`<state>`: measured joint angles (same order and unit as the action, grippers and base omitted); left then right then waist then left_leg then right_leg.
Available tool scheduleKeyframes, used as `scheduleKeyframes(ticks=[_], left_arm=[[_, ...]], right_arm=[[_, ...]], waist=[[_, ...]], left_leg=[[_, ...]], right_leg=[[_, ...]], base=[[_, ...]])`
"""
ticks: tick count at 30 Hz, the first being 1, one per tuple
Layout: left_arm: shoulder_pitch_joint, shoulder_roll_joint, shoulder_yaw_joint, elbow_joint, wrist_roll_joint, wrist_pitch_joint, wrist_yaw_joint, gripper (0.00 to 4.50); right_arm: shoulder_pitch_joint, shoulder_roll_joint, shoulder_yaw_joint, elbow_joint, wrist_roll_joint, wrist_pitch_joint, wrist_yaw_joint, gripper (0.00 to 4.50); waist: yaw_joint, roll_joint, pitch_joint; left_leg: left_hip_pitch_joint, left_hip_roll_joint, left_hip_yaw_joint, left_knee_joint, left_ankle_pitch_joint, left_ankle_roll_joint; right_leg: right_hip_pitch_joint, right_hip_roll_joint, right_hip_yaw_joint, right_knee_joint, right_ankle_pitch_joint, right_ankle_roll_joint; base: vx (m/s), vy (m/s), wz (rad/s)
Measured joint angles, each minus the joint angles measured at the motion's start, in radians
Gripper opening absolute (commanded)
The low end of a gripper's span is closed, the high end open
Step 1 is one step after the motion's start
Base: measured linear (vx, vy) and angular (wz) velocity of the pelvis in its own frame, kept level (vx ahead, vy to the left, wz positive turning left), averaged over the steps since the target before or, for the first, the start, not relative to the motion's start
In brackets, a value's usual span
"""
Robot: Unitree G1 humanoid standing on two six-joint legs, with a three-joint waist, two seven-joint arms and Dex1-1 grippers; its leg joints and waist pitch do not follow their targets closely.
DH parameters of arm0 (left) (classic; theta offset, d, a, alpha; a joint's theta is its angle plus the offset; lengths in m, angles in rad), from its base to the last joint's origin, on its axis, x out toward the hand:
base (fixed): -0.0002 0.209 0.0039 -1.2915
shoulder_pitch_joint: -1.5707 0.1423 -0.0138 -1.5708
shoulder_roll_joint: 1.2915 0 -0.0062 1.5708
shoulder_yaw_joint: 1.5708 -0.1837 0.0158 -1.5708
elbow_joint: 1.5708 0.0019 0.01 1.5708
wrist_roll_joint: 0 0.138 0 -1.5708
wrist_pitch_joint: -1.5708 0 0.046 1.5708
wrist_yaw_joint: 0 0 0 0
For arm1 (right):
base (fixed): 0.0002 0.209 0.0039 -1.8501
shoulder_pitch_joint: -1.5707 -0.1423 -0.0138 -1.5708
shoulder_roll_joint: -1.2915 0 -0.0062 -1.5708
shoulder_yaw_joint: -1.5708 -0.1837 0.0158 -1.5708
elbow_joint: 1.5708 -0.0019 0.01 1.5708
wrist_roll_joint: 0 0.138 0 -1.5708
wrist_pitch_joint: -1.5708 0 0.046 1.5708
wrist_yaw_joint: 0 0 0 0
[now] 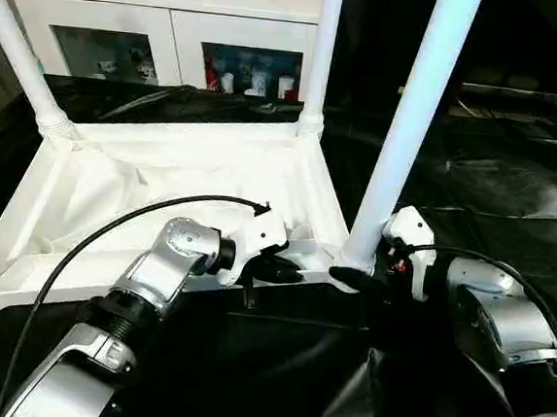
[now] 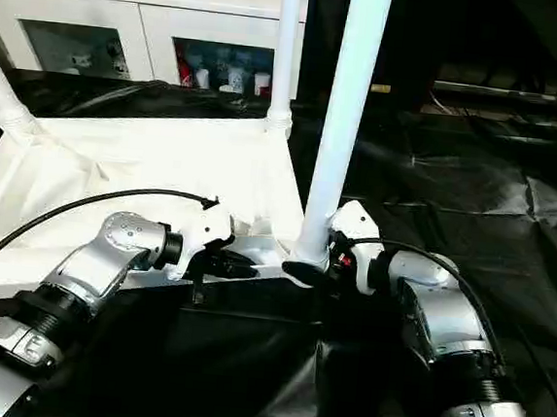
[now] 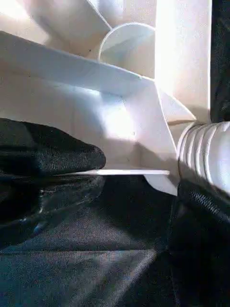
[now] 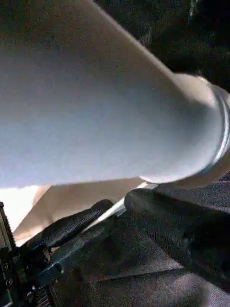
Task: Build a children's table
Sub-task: Rotate leg to tighten
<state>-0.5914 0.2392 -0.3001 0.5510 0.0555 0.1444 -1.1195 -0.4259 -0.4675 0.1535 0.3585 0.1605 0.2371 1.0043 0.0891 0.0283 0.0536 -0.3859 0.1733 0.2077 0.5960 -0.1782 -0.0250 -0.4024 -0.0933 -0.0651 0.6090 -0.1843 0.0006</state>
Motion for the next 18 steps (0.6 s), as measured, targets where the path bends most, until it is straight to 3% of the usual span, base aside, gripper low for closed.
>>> scheduleKeyframes(ticks=[6, 13, 18], left_arm=[[0.003, 0.001, 0.0, -0.006, 0.0, 0.005, -0.004, 0.0], [0.005, 0.002, 0.001, -0.009, 0.0, 0.007, -0.004, 0.0], [-0.011, -0.03, 0.02, 0.025, 0.029, 0.017, 0.127, 0.0]], right_arm=[[0.001, 0.001, -0.003, 0.0, -0.001, 0.0, -0.001, 2.83], [0.003, 0.006, -0.006, 0.001, -0.001, 0.002, -0.004, 2.72], [-0.013, 0.135, -0.082, 0.076, 0.0, 0.014, -0.212, 2.71]], waist=[[0.0, 0.0, 0.0], [0.0, 0.0, 0.0], [-0.012, -0.004, -0.001]], left_leg=[[0.0, 0.0, 0.0, 0.0, 0.0, 0.0], [0.0, 0.0, 0.0, 0.0, 0.0, 0.0], [0.002, 0.0, 0.0, 0.0, 0.0, 0.0]], right_leg=[[0.0, 0.0, 0.0, 0.0, 0.0, 0.0], [0.0, 0.0, 0.0, 0.0, 0.0, 0.0], [0.001, 0.0, 0.0, 0.0, 0.0, 0.001]], base=[[0.0, 0.0, 0.0], [0.0, 0.0, 0.0], [0.0, 0.0, 0.0]])
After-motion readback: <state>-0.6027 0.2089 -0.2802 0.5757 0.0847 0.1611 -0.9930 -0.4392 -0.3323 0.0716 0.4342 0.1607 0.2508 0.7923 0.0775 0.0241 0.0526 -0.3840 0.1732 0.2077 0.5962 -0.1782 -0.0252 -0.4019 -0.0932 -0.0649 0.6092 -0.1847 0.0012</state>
